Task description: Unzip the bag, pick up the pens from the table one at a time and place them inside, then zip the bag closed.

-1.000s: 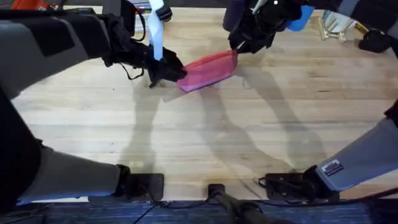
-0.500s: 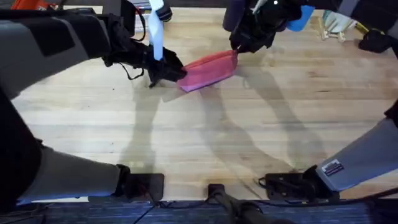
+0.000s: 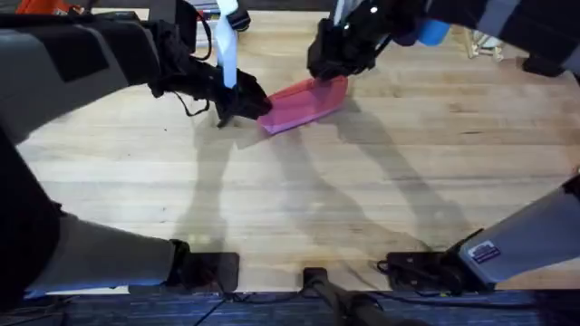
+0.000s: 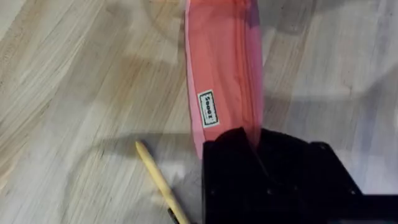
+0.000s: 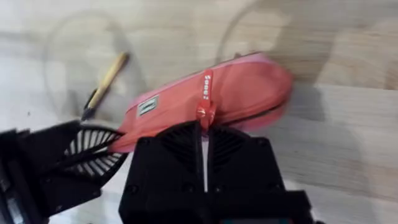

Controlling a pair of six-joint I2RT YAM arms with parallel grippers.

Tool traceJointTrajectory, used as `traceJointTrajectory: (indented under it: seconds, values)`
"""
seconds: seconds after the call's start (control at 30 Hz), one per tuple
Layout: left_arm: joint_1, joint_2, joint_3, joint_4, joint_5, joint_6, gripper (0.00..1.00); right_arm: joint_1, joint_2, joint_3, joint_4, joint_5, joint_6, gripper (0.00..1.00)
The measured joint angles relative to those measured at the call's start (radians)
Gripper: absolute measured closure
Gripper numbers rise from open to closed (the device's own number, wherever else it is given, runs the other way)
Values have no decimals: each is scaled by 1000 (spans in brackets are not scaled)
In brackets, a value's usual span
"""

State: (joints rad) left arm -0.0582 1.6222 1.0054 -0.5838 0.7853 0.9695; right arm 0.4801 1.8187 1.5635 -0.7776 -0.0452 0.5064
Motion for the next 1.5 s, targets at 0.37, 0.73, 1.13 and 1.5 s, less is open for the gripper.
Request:
traceJointTrajectory:
  seconds: [0.37,0.73,1.13,1.5]
  values:
    - [0,0,0,-2,0,0,959,84,0,0,44,-29,41,968]
    - [0,0,0,-3,0,0,959,151,31,0,111,-155,39,968]
    - [1,0,0,-10,-11,0,959,176,45,1,150,-188,-14,955]
    - [-3,0,0,-3,-2,3,959,98,24,1,50,-208,-32,126]
